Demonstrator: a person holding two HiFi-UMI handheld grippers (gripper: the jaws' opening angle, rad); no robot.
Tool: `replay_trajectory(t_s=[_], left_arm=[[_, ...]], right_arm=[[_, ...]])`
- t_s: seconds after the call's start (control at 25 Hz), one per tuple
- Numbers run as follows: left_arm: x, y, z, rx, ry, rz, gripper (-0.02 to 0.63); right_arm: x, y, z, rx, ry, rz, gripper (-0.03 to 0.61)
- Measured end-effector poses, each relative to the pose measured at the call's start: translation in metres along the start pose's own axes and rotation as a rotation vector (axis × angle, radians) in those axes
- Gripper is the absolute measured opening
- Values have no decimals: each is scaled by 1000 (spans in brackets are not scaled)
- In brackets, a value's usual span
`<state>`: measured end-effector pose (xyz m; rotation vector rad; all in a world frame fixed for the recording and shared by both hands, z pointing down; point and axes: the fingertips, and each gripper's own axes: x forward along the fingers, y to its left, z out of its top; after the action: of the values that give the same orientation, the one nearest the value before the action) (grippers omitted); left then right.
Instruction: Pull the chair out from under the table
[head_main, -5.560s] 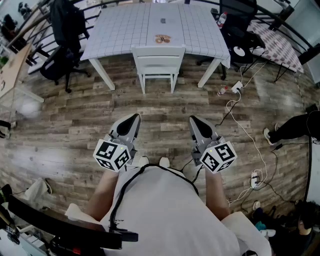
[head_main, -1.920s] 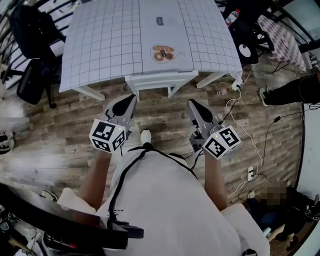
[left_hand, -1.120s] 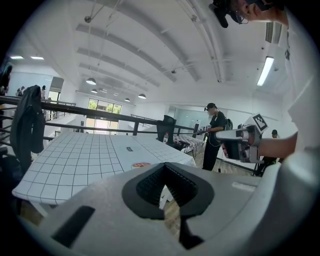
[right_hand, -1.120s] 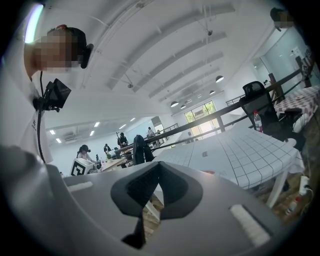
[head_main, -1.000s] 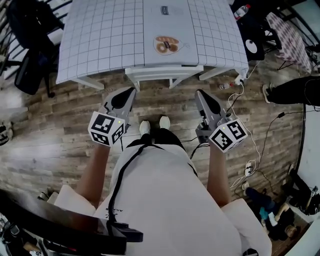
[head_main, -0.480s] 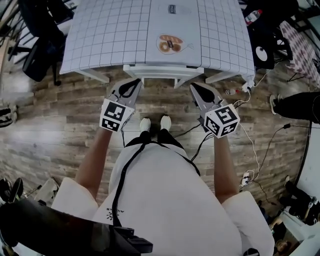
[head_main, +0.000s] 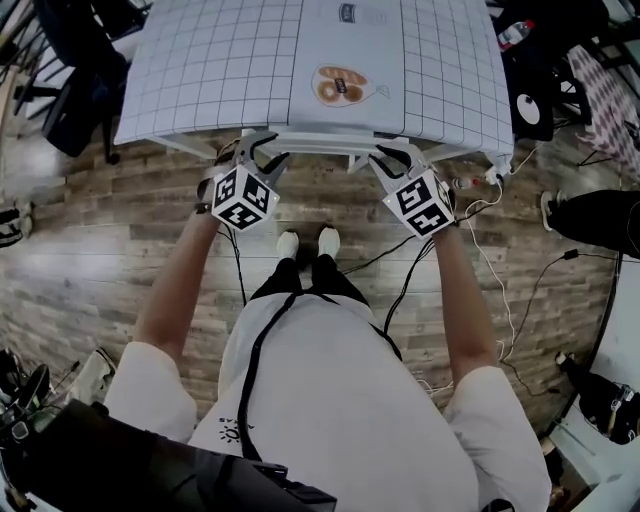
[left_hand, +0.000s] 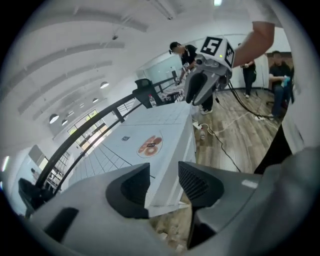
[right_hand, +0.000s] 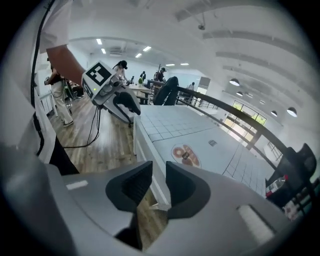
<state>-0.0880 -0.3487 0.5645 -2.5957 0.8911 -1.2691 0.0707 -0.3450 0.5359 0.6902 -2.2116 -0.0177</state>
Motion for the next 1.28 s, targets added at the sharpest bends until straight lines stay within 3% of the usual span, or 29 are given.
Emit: replay_trajectory(t_s=[0.12,0.24,0.36,0.72,0.84,1.04,1.16,1.28], left_arm=[[15,6,-19,111,105,-31,261],[24,13,-37,156,184,-64,321],[30,15,-55,172,241,-94,341],[37,25,-84,189,294,-115,347],[43,27,-82,123,247,-114,291],[52,32,-86,-26,169,-131,262],[55,36,-90,-28,168,-124,206],[57,35,-91,6,182,-146,187]], right_arm=[[10,-9,-22,-63,89,15,191],[17,-19,-42,-112,162,26,264],[21,-29,-58,-116,201,31,276],[37,-50,-95,-165,296,68,275],[45,-50,-102,-86,256,119,239],[54,-54,-113,33,183,154,200],[58,-54,-115,44,165,172,175],[60,-54,-118,-8,179,190,158]])
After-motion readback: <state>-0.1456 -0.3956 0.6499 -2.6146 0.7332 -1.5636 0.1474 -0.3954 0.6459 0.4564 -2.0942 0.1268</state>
